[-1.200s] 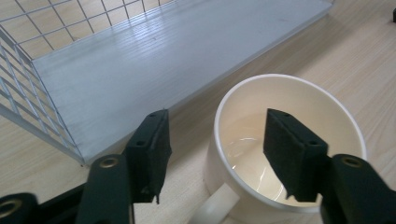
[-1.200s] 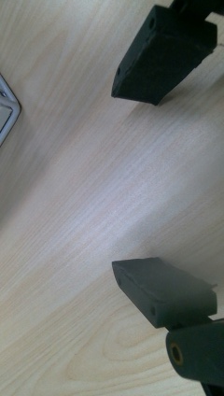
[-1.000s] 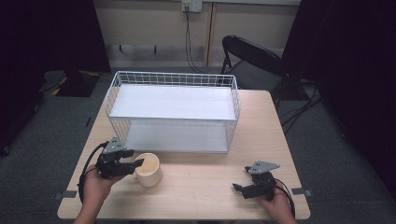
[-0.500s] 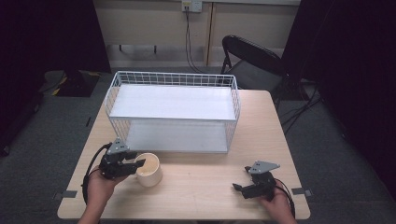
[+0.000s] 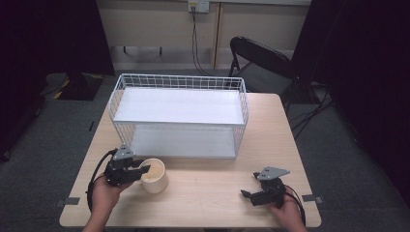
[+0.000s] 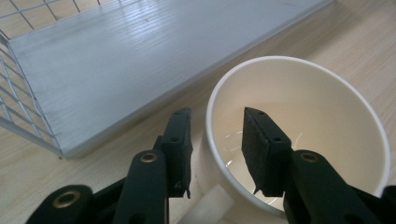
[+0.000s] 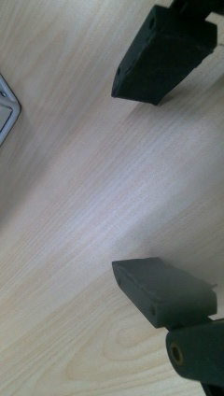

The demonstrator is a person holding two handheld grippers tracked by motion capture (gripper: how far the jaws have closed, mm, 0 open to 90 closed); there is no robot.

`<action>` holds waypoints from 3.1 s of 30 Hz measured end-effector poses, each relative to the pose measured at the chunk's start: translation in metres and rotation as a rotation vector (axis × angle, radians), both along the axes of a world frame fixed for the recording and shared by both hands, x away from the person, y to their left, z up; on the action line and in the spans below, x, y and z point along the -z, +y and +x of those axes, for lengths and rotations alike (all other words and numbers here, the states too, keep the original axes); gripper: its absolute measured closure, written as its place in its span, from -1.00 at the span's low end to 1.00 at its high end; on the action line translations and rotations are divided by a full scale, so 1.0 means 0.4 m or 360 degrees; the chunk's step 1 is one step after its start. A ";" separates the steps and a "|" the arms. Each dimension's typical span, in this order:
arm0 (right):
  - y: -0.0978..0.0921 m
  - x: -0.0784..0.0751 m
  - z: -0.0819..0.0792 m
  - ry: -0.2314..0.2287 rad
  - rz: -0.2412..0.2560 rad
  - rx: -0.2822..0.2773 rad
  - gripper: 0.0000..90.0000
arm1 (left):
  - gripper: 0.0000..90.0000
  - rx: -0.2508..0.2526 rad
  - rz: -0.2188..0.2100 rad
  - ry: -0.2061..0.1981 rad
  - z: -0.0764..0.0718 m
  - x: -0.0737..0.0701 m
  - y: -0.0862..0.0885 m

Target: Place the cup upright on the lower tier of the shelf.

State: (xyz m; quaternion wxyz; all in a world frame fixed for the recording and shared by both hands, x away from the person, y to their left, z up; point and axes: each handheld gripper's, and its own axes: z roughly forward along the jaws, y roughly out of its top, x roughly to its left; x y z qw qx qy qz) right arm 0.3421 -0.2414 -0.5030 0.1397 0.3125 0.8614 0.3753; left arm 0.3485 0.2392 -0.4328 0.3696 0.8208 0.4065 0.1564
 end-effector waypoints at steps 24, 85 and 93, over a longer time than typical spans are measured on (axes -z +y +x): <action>0.000 0.000 0.000 0.0000 0.0003 -0.0001 -0.70 | 0.78 -0.0025 0.0037 0.0021 0.006 0.001 -0.014; 0.000 0.000 0.000 0.0000 0.0002 -0.0001 -0.70 | 0.83 -0.0252 0.0022 0.0025 0.050 -0.046 -0.030; 0.000 0.000 0.000 0.0000 -0.0001 0.0000 -0.70 | 0.83 -0.0278 0.0026 0.0022 0.061 -0.056 -0.033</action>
